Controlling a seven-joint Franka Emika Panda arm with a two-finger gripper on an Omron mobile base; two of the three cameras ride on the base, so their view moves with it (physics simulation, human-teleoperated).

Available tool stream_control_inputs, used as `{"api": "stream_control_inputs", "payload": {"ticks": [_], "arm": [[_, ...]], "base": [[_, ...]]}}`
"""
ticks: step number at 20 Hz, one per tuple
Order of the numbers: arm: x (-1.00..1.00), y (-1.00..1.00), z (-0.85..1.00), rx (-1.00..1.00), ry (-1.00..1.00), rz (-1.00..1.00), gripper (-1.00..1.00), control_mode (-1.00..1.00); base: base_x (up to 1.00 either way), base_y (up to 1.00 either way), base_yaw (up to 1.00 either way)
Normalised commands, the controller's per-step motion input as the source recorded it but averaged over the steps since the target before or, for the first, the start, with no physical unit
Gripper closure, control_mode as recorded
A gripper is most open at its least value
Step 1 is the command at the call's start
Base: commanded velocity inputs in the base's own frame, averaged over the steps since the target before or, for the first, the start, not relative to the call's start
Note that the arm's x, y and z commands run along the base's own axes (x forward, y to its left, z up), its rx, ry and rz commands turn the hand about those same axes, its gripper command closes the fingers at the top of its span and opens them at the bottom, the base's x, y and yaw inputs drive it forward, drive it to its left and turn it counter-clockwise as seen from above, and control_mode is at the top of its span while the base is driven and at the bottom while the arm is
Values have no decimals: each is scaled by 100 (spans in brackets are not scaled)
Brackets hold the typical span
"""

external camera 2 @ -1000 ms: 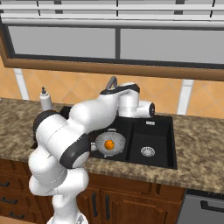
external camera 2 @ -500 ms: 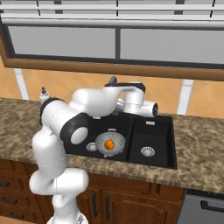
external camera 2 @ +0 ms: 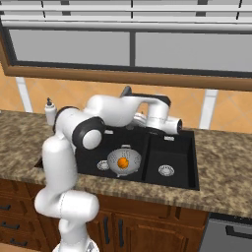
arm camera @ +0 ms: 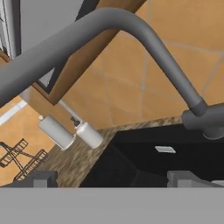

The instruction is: Put the colander in the sink, put the orange in the colander, and turn on the sink faucet and pour water over the colander.

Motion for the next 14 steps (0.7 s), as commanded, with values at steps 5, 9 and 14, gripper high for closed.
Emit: {"api": "stream_control_inputs", "payload": {"ticks": [5,9,14], "arm": [[15,1,-15,0,0,0,-100,-100],[6,13,-2,0,-2,0,-100,-100],[16,24,0,0,-3,0,-100,-100]], "base": [[0,0,0],[0,0,0],[0,0,0]]}}
